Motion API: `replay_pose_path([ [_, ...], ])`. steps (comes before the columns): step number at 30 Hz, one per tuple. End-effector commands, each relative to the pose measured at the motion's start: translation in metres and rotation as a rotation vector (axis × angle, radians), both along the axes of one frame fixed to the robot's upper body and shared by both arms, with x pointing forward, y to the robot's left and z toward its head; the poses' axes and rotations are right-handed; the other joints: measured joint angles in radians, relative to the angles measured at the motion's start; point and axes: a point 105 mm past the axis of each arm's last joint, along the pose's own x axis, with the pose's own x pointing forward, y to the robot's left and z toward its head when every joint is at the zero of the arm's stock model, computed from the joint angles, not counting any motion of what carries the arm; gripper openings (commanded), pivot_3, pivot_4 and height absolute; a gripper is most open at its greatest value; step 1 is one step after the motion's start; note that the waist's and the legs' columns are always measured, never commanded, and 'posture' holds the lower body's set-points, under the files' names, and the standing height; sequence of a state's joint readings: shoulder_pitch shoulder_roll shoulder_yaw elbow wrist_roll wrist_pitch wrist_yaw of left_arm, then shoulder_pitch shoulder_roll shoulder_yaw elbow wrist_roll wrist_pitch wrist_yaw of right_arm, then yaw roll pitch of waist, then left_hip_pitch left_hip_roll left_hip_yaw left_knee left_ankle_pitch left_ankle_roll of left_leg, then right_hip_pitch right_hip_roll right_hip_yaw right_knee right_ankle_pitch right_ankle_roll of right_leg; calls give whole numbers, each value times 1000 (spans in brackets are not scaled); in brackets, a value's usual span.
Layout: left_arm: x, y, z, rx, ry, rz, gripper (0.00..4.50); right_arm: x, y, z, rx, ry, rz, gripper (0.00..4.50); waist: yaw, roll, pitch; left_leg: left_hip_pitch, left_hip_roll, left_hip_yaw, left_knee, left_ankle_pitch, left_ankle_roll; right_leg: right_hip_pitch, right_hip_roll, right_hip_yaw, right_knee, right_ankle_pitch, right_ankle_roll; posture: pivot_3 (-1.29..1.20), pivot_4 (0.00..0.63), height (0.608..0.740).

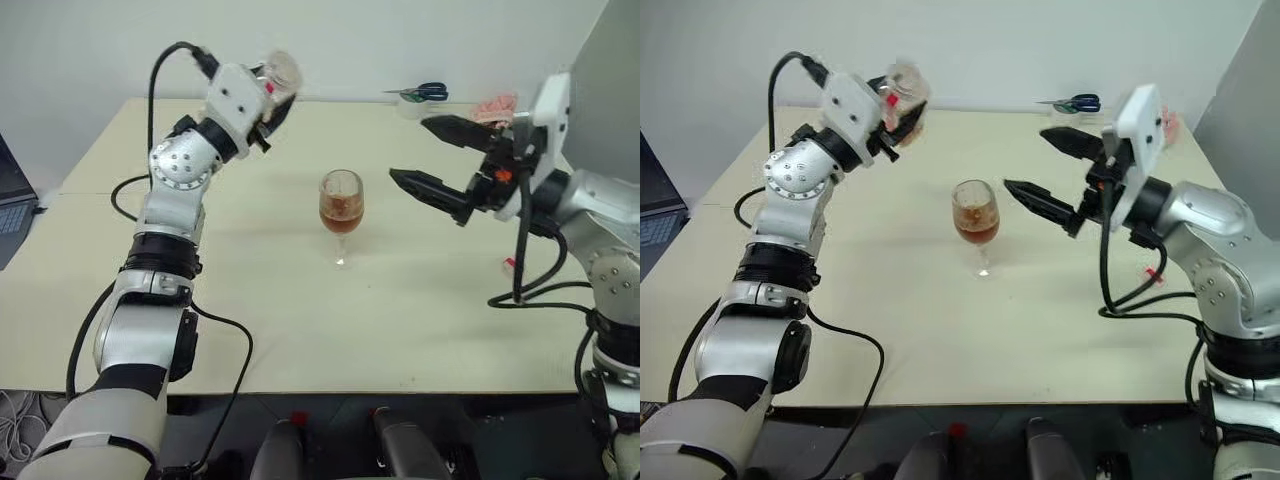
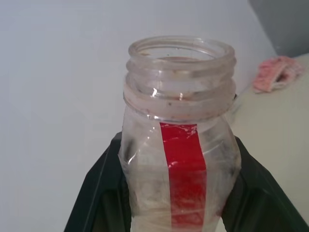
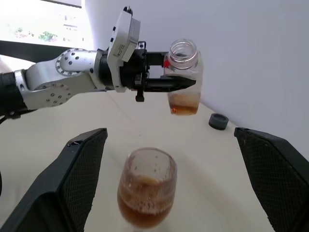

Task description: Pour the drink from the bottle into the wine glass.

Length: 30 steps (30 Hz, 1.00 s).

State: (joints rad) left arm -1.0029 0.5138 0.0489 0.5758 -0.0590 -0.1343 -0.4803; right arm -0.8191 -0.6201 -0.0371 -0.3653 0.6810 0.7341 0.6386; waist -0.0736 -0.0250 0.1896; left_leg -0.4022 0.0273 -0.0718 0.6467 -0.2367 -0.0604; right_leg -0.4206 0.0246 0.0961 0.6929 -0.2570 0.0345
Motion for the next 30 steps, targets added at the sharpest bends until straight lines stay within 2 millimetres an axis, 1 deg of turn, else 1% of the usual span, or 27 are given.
replay_pose_path([
  [1,-8,41,-1,-267,63,128,1832,14,20,8,-49,5,-61,4500,-6,0,0,0,0,0,0,0,0,0,0,0,1,0,0,0,150,740],
  [3,-13,59,-18,-369,120,187,1832,18,35,6,-79,26,-58,4500,-8,0,0,1,0,-1,0,0,0,0,0,-1,2,-1,-1,0,150,740],
  [5,-19,72,-34,-444,165,232,1832,16,48,4,-96,45,-28,4500,-7,0,0,1,1,-1,0,0,0,0,0,-1,2,-1,-1,0,150,740],
  [7,-24,79,-48,-496,195,252,1832,15,59,1,-111,61,2,4500,-6,0,0,0,0,-2,0,0,0,0,-1,-2,2,-1,-1,0,150,740],
  [9,-27,82,-61,-472,215,282,1832,15,66,-3,-125,67,20,4500,1,0,0,0,0,-2,0,0,0,0,-1,-3,2,-1,-1,0,150,740],
  [11,-30,84,-73,-487,227,295,1832,15,71,-8,-141,71,33,4500,9,0,0,0,-1,-2,0,0,0,0,-2,-3,2,-1,-1,0,150,740],
  [15,-34,86,-85,-487,226,309,1832,17,73,-12,-166,67,39,4500,19,-1,-1,0,-1,-2,1,0,0,0,-3,-3,1,-1,-1,0,150,740],
  [17,-36,88,-90,-520,238,308,1832,17,74,-13,-174,69,50,4500,19,-1,-1,0,-1,-2,0,0,0,0,-3,-3,1,-1,-1,0,150,740],
  [19,-37,94,-97,-549,258,334,2565,17,75,-14,-182,68,57,4500,19,-1,-1,0,-1,-2,0,0,0,0,-3,-3,1,-1,-1,0,150,740],
  [22,-38,99,-106,-549,285,369,3494,17,76,-15,-185,70,63,4500,18,-1,-1,0,-1,-2,0,0,0,0,-2,-3,1,-1,-1,0,150,740],
  [25,-39,103,-110,-546,295,388,4443,18,77,-16,-190,72,67,4500,18,-1,-1,0,-1,-2,0,0,0,0,-2,-3,1,-1,-1,0,150,740],
  [30,-41,101,-107,-489,293,385,4480,18,78,-17,-194,69,73,4500,17,-1,-1,0,-1,-2,0,0,0,0,-2,-3,1,-1,-1,0,150,740],
])
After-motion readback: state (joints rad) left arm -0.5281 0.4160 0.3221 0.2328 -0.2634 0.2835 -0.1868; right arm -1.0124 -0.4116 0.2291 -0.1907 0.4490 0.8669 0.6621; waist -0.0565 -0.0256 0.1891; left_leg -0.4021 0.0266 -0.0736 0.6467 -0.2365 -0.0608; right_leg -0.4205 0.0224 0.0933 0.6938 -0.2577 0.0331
